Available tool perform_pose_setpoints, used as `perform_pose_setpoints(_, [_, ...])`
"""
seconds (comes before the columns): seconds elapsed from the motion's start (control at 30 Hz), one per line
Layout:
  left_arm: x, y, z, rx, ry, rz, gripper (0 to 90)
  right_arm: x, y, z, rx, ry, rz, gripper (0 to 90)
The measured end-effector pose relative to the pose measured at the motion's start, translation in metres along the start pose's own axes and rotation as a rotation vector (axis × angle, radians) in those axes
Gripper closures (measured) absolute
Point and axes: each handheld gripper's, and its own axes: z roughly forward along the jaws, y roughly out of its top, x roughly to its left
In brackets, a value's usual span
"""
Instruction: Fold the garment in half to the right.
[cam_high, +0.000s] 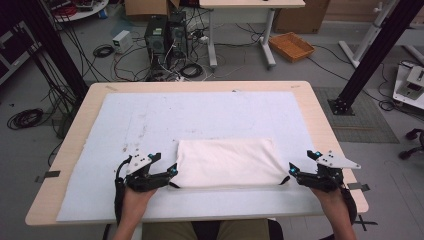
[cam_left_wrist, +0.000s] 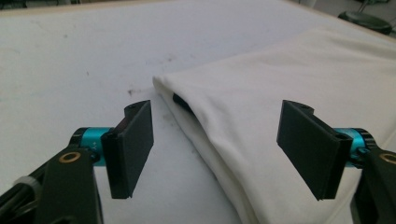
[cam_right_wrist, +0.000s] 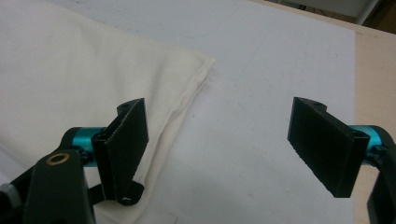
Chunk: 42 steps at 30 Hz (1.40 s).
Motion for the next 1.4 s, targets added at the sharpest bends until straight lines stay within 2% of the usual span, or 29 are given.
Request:
perform_pose_setpoints(0.13, [0.0,-0.005,0.004,0.101,0.014,-0.037,36.1,0.0,0.0,0.002,0.002,0.001,-0.003,20.2])
perform_pose_setpoints(0.17, [0.0,-0.005,0.004,0.101,0.014,-0.037,37.6,0.0,0.0,0.002,0.002,0.001,-0.003,20.2])
perform_pose_setpoints(0.2, [0.0,-0.008,0.004,0.122,-0.001,-0.038,37.6,0.0,0.0,0.002,0.003,0.001,-0.009,20.2])
perform_pose_setpoints(0.23, [-0.001,-0.009,0.004,0.13,0.0,-0.04,42.1,0.001,0.001,0.004,0.006,0.004,-0.004,20.2])
perform_pose_setpoints(0.3, [-0.003,-0.009,0.004,0.146,-0.004,-0.036,43.2,0.001,0.001,0.005,0.008,0.007,-0.004,20.2])
perform_pose_setpoints(0.4, [-0.008,-0.011,0.004,0.172,0.019,-0.025,44.4,0.002,0.001,0.007,0.014,0.011,-0.008,20.2])
perform_pose_setpoints(0.43, [-0.009,-0.011,0.004,0.182,0.024,-0.012,45.8,0.003,0.001,0.007,0.014,0.014,-0.01,20.2])
perform_pose_setpoints(0.57, [-0.013,-0.013,0.005,0.227,0.037,-0.007,53.6,0.003,0.001,0.008,0.015,0.016,-0.012,20.2])
perform_pose_setpoints(0.6, [-0.015,-0.013,0.005,0.234,0.048,0.01,54.9,0.002,0.001,0.008,0.017,0.015,-0.014,20.2])
perform_pose_setpoints(0.67, [-0.02,-0.013,0.005,0.245,0.067,0.037,57.3,0.002,0.001,0.008,0.018,0.011,-0.015,20.2])
perform_pose_setpoints(0.8, [-0.025,-0.013,0.004,0.251,0.087,0.058,59.9,0.003,0.001,0.008,0.019,0.014,-0.017,20.2])
perform_pose_setpoints(0.93, [-0.028,-0.015,0.004,0.239,0.093,0.054,63.5,0.007,0.004,0.01,0.021,0.032,-0.016,20.2])
perform_pose_setpoints(1.0, [-0.028,-0.016,0.003,0.237,0.076,0.053,66.6,0.011,0.008,0.011,0.014,0.04,-0.024,20.2])
perform_pose_setpoints(1.07, [-0.027,-0.016,0.003,0.237,0.064,0.029,70.0,0.015,0.013,0.012,0.013,0.052,-0.027,20.2])
perform_pose_setpoints(1.2, [-0.027,-0.015,0.004,0.242,0.032,-0.009,83.8,0.026,0.025,0.019,0.004,0.089,-0.055,20.2])
perform_pose_setpoints(1.4, [-0.025,-0.013,0.001,0.257,0.016,-0.057,86.1,0.041,0.053,0.041,0.007,0.152,-0.089,20.2])
